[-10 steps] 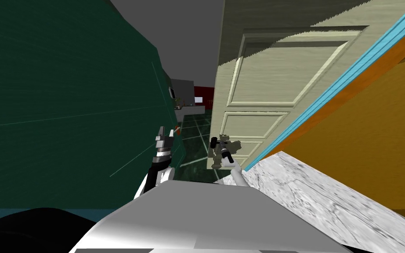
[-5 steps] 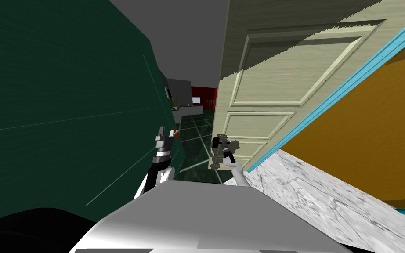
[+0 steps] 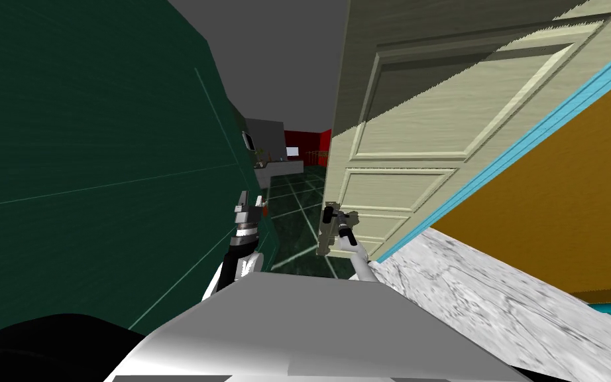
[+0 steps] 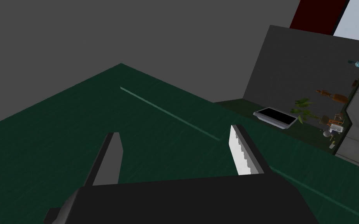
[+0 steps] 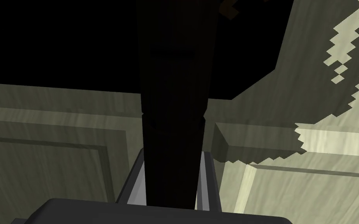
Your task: Push the door open
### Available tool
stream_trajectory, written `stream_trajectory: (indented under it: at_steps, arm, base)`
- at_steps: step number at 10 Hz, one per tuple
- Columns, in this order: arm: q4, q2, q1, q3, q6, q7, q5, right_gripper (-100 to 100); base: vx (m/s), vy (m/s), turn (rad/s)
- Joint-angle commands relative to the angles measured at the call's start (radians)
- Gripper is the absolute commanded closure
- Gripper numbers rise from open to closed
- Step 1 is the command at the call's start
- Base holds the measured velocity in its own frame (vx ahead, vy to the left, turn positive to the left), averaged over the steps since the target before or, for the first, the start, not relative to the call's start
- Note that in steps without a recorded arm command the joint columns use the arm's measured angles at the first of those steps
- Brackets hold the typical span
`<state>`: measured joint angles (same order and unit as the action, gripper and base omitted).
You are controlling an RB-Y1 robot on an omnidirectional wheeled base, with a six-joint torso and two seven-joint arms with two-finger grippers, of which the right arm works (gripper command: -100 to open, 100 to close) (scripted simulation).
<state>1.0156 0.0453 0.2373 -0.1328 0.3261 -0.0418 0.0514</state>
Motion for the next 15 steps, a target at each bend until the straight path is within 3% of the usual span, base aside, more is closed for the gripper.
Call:
stream_trajectory:
  at_steps: [1,3,7,15]
  arm:
    - [0.003,-0.013,0.003,-0.01,-0.002,-0.004,0.001,100]
    - [-0.01,0.01,0.008,-0.018,0.007,-0.027,0.025,100]
    - [-0.04,0.022,0.031,-0.023,0.026,-0.088,0.079,100]
    - [-0.11,0.02,0.085,-0.036,0.069,-0.229,0.202,100]
  base:
    - [0.159,0.133,-0.087]
    - [0.099,0.011,-0.083]
    - [0.197,-0.003,-0.11]
    - [0.165,0.006,-0.12]
